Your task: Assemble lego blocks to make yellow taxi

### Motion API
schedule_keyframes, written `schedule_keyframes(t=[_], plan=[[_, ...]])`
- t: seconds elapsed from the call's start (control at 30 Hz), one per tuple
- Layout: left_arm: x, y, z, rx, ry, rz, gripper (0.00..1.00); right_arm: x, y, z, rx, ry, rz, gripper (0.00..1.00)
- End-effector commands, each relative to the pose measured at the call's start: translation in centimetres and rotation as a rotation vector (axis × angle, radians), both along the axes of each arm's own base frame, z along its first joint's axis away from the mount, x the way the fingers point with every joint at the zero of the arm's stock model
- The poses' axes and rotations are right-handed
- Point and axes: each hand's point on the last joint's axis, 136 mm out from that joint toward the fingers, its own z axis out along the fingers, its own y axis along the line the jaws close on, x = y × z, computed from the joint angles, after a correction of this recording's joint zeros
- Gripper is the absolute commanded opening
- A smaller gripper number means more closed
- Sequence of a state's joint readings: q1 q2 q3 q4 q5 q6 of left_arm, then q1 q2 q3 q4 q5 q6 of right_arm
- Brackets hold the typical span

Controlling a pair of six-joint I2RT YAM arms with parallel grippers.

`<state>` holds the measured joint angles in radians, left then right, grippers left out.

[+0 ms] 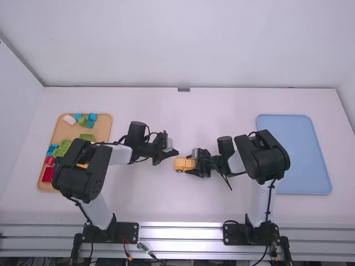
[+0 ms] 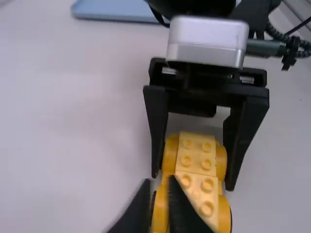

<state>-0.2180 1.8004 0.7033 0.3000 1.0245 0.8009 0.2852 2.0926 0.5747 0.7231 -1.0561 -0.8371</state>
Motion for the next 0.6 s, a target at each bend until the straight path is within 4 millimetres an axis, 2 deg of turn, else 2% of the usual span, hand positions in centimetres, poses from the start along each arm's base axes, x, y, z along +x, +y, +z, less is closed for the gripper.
schedule_keyframes(t=[0.0, 0.2, 0.33, 0.57], plan=[[0.4, -0.4, 0.2, 0.039, 0.011, 0.011, 0.02, 0.2, -0.1, -0.3, -0.003, 0.008, -0.007, 0.52], [-0.4, -1.2, -1.4, 0.186, 0.011, -0.03, 0.02, 0.2, -0.1, -0.3, -0.003, 0.009, -0.006, 0.53], [-0.3, -1.3, -1.7, 0.183, 0.021, -0.032, 0.02, 0.2, -0.1, -0.3, -0.003, 0.009, -0.006, 0.52], [-1.0, -1.4, -3.4, 0.201, 0.072, -0.042, 0.02, 0.2, -0.1, -0.3, -0.003, 0.009, -0.006, 0.53]])
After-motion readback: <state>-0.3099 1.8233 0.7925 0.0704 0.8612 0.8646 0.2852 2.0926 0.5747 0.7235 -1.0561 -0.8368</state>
